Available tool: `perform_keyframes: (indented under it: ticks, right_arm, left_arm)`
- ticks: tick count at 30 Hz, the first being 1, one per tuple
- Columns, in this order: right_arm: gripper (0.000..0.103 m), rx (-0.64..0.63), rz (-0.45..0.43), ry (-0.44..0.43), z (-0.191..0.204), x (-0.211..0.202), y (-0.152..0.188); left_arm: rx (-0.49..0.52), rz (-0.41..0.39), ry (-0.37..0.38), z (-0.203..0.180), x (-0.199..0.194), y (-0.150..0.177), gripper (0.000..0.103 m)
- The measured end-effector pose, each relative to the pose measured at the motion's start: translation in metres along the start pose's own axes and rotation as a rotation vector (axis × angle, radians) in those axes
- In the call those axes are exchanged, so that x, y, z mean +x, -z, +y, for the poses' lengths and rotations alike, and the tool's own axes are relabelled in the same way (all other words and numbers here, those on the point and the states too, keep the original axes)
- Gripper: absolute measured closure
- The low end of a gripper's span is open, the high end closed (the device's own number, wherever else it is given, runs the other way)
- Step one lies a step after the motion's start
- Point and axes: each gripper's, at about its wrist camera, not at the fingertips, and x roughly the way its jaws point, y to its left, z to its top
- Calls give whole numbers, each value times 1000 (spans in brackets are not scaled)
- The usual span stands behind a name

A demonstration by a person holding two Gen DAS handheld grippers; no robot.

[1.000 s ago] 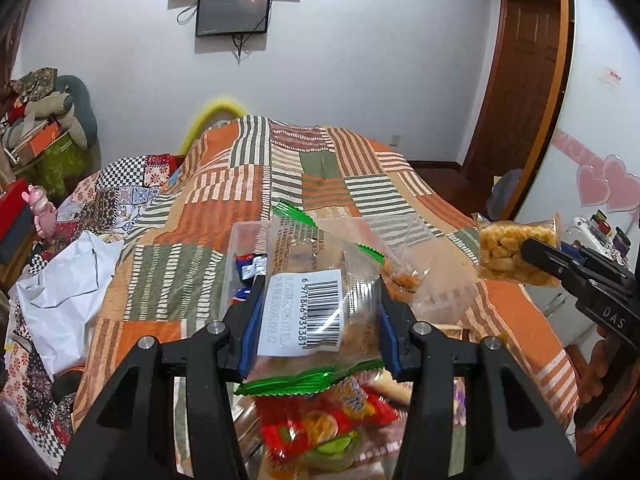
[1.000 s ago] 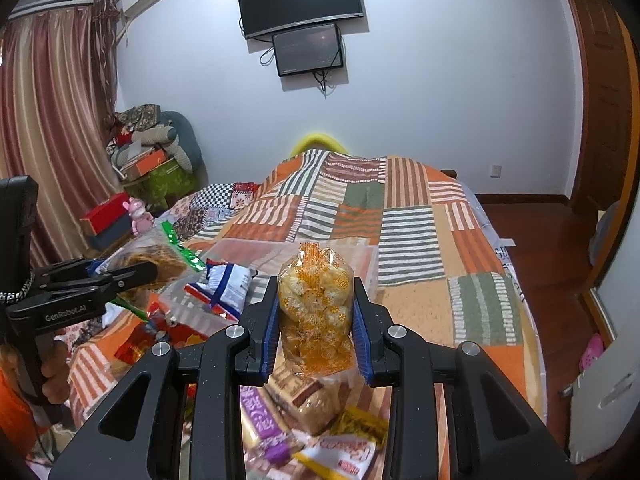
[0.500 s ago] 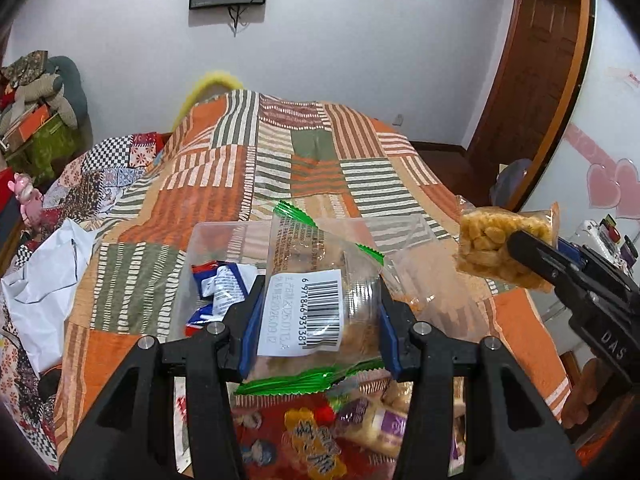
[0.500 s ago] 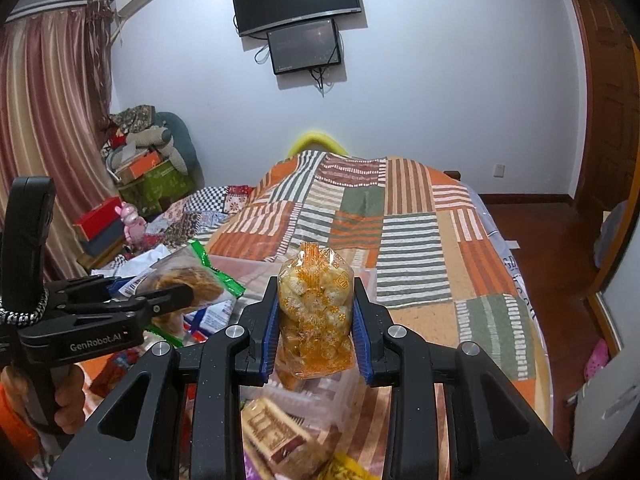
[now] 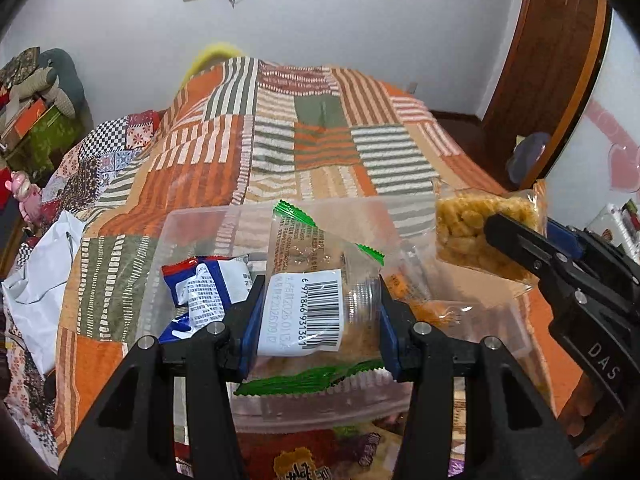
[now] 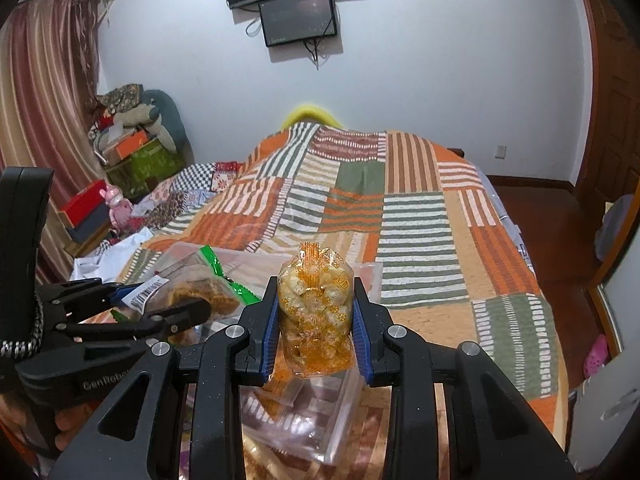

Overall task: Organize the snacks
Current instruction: 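Release the cracker bag into the box with the left tool while the right releases the puff bag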

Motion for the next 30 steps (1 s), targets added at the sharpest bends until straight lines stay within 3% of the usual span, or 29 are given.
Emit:
perform_keyframes:
  ticks: [4,8,13,17,30]
  right_arm:
    - [74,-7,19,15,1,10,-1]
    - [74,-5,58,8,-1,20,-1]
    - [73,-21,102,7,1,27,3]
    - [71,-26,96,9,4,23,2]
    - [61,-55,22,-5,12,-33,2]
  left_arm:
    - [-46,53,48,4,11,1,55]
    - [-53,53,9,5,18,1,55]
    - [-91,64,17,13,21,2,53]
    - [-96,53,36,14,14,2,42]
    - [8,-51,-3,11,-48,12,41]
